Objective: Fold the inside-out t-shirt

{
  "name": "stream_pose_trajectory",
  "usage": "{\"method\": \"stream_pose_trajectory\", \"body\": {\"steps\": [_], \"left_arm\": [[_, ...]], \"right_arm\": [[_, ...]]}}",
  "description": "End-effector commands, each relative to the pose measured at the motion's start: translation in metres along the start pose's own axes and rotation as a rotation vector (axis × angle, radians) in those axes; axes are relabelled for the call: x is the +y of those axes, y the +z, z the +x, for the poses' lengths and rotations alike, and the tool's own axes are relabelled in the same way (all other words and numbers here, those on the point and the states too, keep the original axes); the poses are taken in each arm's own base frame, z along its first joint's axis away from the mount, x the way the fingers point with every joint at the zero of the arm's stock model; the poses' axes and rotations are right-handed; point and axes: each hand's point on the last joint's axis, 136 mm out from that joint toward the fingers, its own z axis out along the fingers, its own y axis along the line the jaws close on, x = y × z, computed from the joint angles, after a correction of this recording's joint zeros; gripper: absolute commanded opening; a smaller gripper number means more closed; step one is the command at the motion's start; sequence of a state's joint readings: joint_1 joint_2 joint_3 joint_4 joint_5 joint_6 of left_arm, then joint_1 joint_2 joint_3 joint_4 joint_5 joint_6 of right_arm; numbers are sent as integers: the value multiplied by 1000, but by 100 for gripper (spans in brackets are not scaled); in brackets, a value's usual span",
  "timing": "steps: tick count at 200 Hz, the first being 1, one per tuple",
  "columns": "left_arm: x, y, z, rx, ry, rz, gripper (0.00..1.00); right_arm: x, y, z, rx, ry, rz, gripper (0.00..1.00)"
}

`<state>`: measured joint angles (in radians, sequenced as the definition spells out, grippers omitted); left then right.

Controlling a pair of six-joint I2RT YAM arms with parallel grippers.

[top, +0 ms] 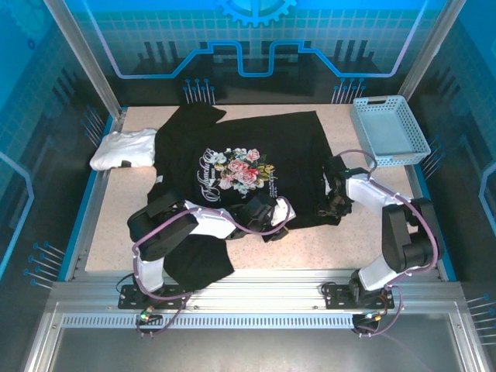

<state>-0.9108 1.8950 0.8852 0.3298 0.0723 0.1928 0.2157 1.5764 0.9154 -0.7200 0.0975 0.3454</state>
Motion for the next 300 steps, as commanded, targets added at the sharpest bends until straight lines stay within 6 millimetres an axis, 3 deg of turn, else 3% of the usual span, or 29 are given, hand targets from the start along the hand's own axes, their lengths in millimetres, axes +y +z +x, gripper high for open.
{"method": "stream_pose_trajectory", "body": {"steps": [1, 17, 33, 47, 72, 91, 111, 147, 161, 173, 192, 210, 236, 261, 280, 300], "left_arm": [[0, 7, 18, 55, 4, 2, 36], [1, 5, 21, 54, -7, 2, 26], [-2, 0, 20, 44, -15, 16, 12], [-7, -9, 12, 17, -23, 49, 0], [-24, -30, -4, -43, -61, 165, 0], [-31, -46, -13, -77, -131, 270, 0], [-28, -57, -17, -108, -194, 320, 0], [-6, -66, -19, -171, -291, 306, 0], [5, -66, -20, -182, -335, 287, 0], [12, -65, -17, -175, -364, 277, 0], [15, -62, -15, -167, -378, 269, 0], [16, -62, -15, -167, -385, 268, 0], [17, -61, -15, -162, -385, 269, 0], [16, -61, -18, -161, -382, 275, 0], [16, -60, -18, -161, -382, 278, 0], [16, -59, -18, -160, -381, 281, 0]], "right_arm": [[-2, 3, 3, 53, -16, 50, 36], [-7, -1, -2, 46, -28, 81, 15], [-9, -17, -7, 18, -34, 76, 5], [-5, -40, -12, -24, -43, 48, 1], [14, -81, -19, -102, -60, -67, 0], [27, -96, -32, -142, -72, -143, 0], [29, -90, -60, -160, -69, -151, 0], [29, -43, -126, -128, -48, -141, 1], [27, -24, -139, -85, -61, -101, 6], [23, -19, -144, -75, -70, -62, 11], [17, -28, -137, -94, -85, -22, 23], [13, -39, -114, -103, -102, -9, 34], [15, -36, -66, -62, -132, 9, 43], [17, -22, -35, -4, -168, 70, 47], [20, -10, -27, 22, -196, 105, 48], [24, -2, -33, 22, -221, 133, 49]]}}
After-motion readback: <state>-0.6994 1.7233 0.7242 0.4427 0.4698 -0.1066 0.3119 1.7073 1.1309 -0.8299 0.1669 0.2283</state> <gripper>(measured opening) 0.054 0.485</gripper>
